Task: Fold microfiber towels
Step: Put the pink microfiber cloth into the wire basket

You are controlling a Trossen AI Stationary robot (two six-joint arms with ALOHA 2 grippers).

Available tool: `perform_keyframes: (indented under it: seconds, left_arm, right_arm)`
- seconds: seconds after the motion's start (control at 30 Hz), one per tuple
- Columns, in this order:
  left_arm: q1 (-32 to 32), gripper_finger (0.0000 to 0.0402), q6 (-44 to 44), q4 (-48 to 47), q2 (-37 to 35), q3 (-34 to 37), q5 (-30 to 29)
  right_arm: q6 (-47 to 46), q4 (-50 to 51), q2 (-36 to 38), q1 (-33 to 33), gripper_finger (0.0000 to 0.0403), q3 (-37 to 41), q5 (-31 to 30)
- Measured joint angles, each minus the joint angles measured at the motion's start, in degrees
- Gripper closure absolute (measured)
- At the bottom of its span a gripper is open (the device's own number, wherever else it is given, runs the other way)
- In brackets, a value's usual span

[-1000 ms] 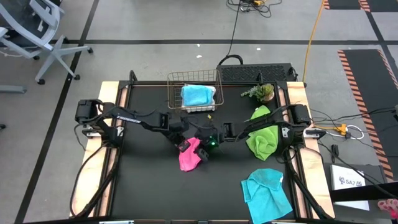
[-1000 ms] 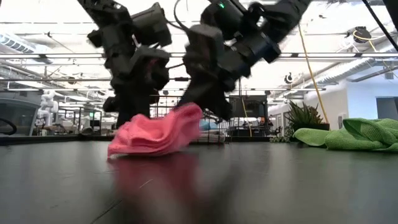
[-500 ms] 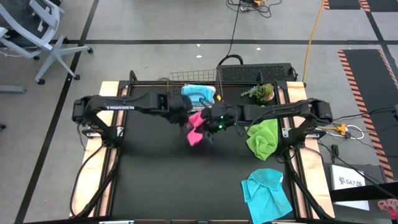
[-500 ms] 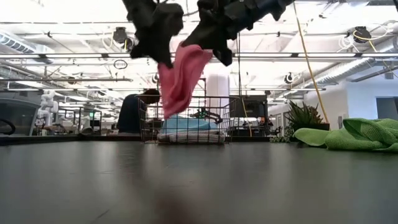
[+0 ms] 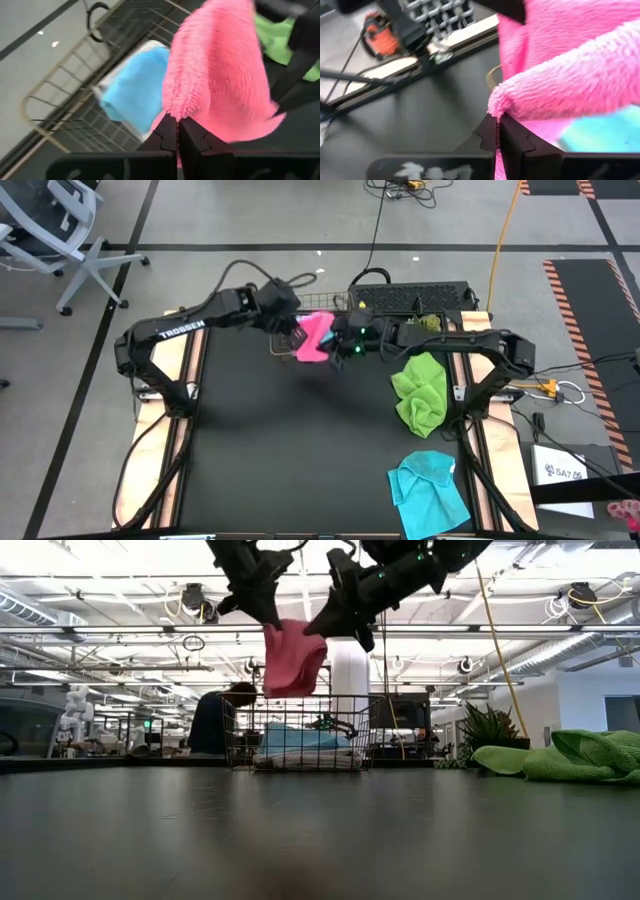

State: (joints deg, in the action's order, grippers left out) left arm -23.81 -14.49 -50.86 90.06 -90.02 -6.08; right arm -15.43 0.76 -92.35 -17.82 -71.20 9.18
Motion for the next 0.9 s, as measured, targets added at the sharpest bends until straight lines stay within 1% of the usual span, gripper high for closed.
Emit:
perform_keyframes:
  seconds: [0.1, 0.17, 0.33, 0.43, 0.57, 0.8, 0.9]
  left_arm:
    - [-2.5, 0.0401, 1.5, 0.7, 0.4, 0.0, 0.1]
    - [-4.2, 0.0401, 2.6, 1.5, 0.4, 0.0, 1.5]
    - [-7.1, 0.0401, 4.3, 2.0, 0.4, -0.1, 3.0]
    - [-8.6, 0.0401, 5.6, 3.8, 0.8, -0.1, 3.4]
    - [-9.8, 0.0401, 5.8, 7.3, 2.5, -0.1, 6.3]
    - [-10.6, 0.0401, 7.9, 5.2, 7.5, 0.1, 7.5]
    - [-10.9, 0.0401, 7.3, 4.6, 9.1, 0.0, 7.5]
  right_arm:
    - [0.1, -1.0, 0.0, -2.9, 0.0403, 0.0, 0.4]
    - [0.2, -1.8, -0.1, -4.6, 0.0403, 0.0, 1.5]
    - [1.0, -2.6, -0.4, -6.9, 0.0403, 0.0, 1.5]
    - [1.3, -3.2, -0.8, -7.8, 0.0403, 0.0, 1.4]
    - [1.2, -3.1, -2.3, -8.5, 0.0403, 0.0, 1.3]
    - [0.8, -3.3, -6.3, -8.5, 0.0403, 0.0, 1.4]
    - [0.8, -3.1, -7.5, -9.1, 0.0403, 0.0, 1.4]
